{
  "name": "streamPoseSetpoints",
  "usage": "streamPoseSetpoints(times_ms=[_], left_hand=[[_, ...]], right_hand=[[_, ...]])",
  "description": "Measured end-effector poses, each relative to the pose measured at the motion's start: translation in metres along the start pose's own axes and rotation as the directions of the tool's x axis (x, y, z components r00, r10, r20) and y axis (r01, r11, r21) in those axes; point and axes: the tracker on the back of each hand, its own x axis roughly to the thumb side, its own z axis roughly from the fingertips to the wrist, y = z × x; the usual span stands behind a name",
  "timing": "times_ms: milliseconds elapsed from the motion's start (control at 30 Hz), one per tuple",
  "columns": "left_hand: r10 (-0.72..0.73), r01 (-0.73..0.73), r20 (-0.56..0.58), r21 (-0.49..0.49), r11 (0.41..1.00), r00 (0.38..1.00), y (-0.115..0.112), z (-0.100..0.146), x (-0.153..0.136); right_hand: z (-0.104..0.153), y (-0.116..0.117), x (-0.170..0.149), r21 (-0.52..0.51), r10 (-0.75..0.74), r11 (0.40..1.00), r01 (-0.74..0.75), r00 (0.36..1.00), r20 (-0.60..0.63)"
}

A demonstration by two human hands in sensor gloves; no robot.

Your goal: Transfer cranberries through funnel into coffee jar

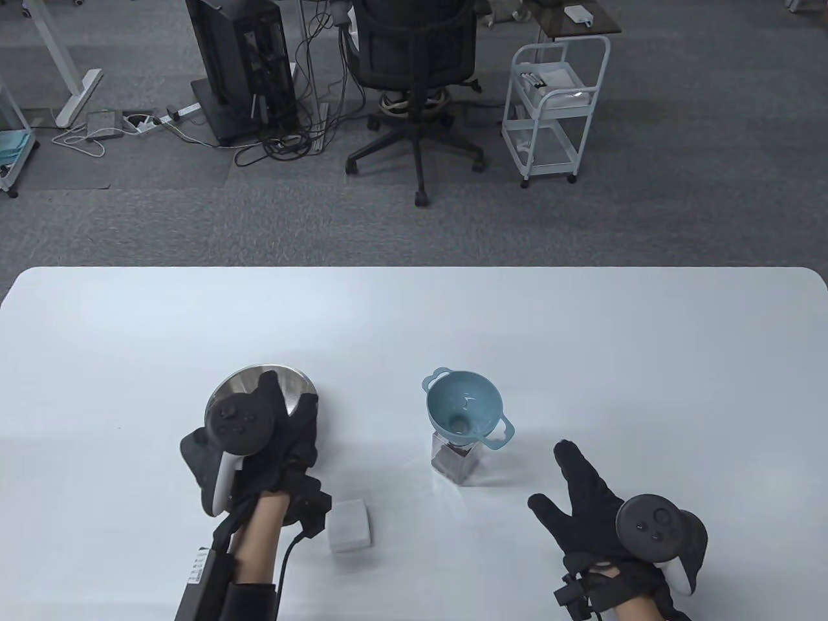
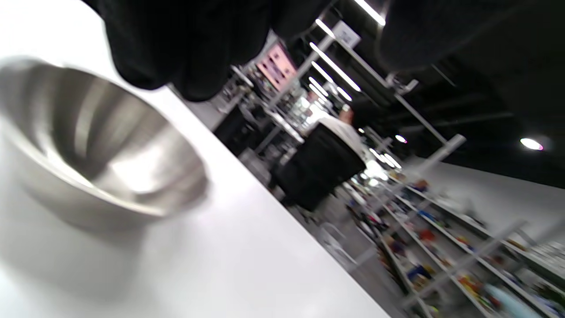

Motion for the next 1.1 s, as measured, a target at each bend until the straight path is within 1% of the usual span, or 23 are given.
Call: streamPoseSetpoints(times_ms=[167, 267, 367, 533, 633, 767, 1100], left_hand=[[0.073, -0.066, 0.059, -0.107, 0.992, 0.996, -0.027, -0.005, 0.045], [0.073, -0.062, 0.068, -0.150, 0.987, 0.995, -0.045, -0.009, 0.064], [0.039, -0.028, 0.067, -0.158, 0.987, 0.997, -0.062, -0.012, 0.076], [-0.022, 0.030, 0.050, -0.169, 0.985, 0.998, -0.084, -0.015, 0.085], [-0.051, 0.055, 0.030, -0.168, 0.984, 0.998, -0.091, -0.017, 0.085], [-0.043, 0.044, 0.011, -0.171, 0.984, 0.999, -0.095, -0.019, 0.084], [0.010, -0.010, -0.005, -0.166, 0.986, 1.000, -0.092, -0.020, 0.084]], right_hand=[[0.000, 0.000, 0.000, -0.001, 0.001, 1.000, -0.001, 1.000, 0.000], [0.000, 0.000, 0.000, -0.001, 0.000, 1.000, 0.000, 1.000, 0.002], [0.000, -0.001, 0.000, -0.003, -0.004, 1.000, 0.004, 1.000, 0.003], [0.000, -0.001, -0.001, -0.005, -0.002, 1.000, 0.002, 1.000, 0.000], [0.001, -0.001, -0.001, -0.008, -0.001, 1.000, 0.001, 1.000, -0.002], [0.001, -0.002, -0.001, -0.012, -0.005, 1.000, 0.005, 1.000, -0.005], [0.001, -0.002, -0.001, -0.015, -0.006, 1.000, 0.006, 1.000, -0.009]])
